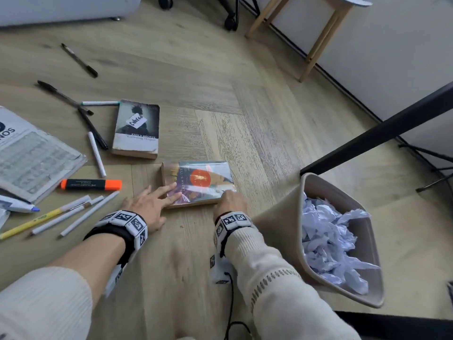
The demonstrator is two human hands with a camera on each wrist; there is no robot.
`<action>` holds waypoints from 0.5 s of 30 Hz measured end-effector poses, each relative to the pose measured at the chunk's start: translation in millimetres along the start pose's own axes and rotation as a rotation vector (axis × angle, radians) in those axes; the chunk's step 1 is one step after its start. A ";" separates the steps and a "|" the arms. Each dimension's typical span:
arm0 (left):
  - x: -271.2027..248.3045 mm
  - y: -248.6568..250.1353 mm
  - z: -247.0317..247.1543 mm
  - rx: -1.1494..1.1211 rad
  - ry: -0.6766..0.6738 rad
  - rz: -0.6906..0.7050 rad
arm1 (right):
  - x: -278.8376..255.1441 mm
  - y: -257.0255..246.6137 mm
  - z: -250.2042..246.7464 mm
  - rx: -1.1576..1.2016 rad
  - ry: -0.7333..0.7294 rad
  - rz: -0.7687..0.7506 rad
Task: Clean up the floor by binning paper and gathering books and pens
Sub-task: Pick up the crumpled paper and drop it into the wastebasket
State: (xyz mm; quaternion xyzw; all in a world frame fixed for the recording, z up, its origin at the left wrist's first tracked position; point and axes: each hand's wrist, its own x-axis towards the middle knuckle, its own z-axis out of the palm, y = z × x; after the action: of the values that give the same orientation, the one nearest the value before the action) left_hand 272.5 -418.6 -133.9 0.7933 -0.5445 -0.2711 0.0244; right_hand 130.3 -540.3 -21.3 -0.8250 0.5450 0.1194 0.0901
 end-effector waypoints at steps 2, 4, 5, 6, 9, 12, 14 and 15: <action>0.2 2.3 -4.6 -0.011 -0.018 -0.011 | -25.7 -17.3 -44.0 0.146 0.094 -0.046; -2.4 7.6 -10.0 -0.025 -0.019 -0.020 | -49.2 -17.6 -95.9 0.224 0.247 -0.069; -4.4 9.6 -12.0 -0.026 -0.013 -0.027 | -58.8 -10.7 -121.4 0.245 0.343 -0.081; -6.6 12.2 -14.5 -0.029 -0.005 -0.034 | -69.0 1.2 -145.5 0.243 0.442 -0.080; -13.2 19.5 -18.9 -0.029 -0.001 -0.062 | -85.6 47.3 -187.5 0.127 0.572 0.049; -19.6 27.8 -23.3 -0.016 -0.001 -0.093 | -83.6 88.3 -188.0 0.037 0.327 0.245; -25.2 32.2 -26.2 -0.011 0.010 -0.110 | -85.1 102.2 -182.4 -0.025 0.224 0.282; -27.7 33.8 -27.0 -0.011 0.018 -0.112 | -87.1 102.7 -182.8 -0.037 0.235 0.293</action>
State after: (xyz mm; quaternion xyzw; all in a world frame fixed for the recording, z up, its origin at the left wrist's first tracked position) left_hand 248.9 -414.9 -88.5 0.8247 -0.4977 -0.2681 0.0185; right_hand 20.9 -554.8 177.2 -0.7465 0.6639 0.0438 -0.0077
